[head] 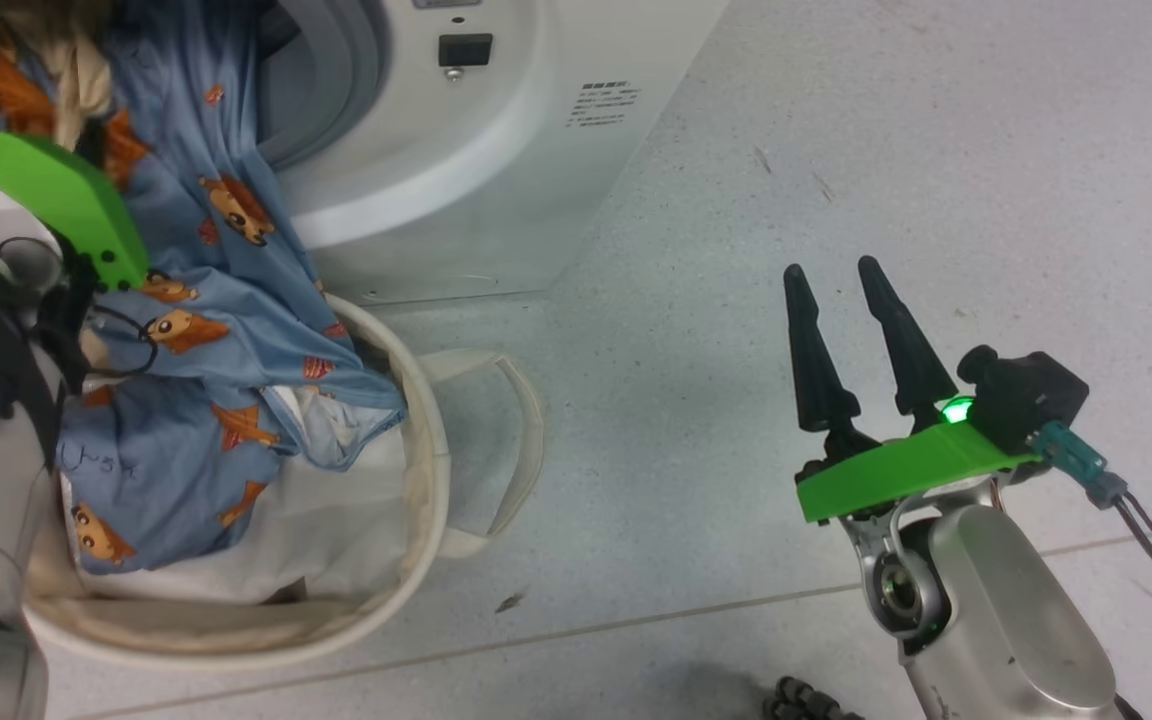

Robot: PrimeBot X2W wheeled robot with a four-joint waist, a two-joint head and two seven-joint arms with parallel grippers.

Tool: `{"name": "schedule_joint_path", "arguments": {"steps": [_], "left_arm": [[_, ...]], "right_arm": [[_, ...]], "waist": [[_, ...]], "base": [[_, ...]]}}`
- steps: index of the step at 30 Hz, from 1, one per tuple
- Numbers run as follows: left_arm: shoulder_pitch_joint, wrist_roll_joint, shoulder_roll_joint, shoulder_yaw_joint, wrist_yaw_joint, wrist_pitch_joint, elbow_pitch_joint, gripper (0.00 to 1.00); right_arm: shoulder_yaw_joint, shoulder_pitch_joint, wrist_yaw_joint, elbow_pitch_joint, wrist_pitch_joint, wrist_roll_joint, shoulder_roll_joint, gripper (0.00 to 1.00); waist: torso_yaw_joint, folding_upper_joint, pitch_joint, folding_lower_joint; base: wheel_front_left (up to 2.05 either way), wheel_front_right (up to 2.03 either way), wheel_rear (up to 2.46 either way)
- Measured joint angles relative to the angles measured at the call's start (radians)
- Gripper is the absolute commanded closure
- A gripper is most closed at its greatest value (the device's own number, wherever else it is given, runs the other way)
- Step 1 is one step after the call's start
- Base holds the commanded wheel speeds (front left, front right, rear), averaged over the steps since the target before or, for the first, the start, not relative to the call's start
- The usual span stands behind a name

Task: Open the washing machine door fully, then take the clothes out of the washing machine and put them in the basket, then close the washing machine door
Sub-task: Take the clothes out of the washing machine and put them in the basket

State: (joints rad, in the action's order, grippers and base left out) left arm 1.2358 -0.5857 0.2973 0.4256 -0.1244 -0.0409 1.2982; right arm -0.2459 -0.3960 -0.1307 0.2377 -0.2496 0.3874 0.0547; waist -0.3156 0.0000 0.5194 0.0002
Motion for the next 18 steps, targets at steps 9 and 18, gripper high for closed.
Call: {"name": "schedule_joint_path", "arguments": {"steps": [9,18], "left_arm": [[-0.018,-0.060,-0.023,0.034,-0.001,0.091,-0.064,1.00],[-0.167,-0.166,-0.013,0.129,-0.001,0.241,-0.237,1.00]], "right_arm": [[0.003,-0.001,0.000,0.012,0.000,0.000,0.000,0.00],[0.017,0.023,0.000,0.045,0.000,0.000,0.000,0.00]], "waist": [[0.012,0.0000,-0.037,0.0000],[0.040,0.0000,-0.131,-0.0001]], "base": [[0.00,0.00,0.00],[0.00,0.00,0.00]]}}
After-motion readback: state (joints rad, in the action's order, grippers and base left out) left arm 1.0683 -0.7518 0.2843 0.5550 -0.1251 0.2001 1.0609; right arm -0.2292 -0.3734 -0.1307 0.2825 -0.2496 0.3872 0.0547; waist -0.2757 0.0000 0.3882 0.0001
